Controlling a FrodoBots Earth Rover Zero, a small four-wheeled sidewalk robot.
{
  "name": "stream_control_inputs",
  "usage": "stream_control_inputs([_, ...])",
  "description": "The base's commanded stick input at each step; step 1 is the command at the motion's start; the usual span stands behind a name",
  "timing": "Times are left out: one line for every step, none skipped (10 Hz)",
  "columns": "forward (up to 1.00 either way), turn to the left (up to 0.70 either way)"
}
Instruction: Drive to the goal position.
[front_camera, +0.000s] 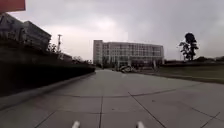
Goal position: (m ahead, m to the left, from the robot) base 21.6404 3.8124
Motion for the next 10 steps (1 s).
stream_control_inputs([0.60,0.15])
stream_control_inputs([0.60,0.15])
stream_control_inputs([0.60,0.10])
stream_control_inputs([0.60,0.00])
stream_control_inputs([0.60,0.00])
stream_control_inputs([0.60,0.00])
stream_control_inputs([0.60,0.00])
stream_control_inputs([0.60,0.00])
stream_control_inputs([0.60,0.00])
stream_control_inputs([0.60,0.00])
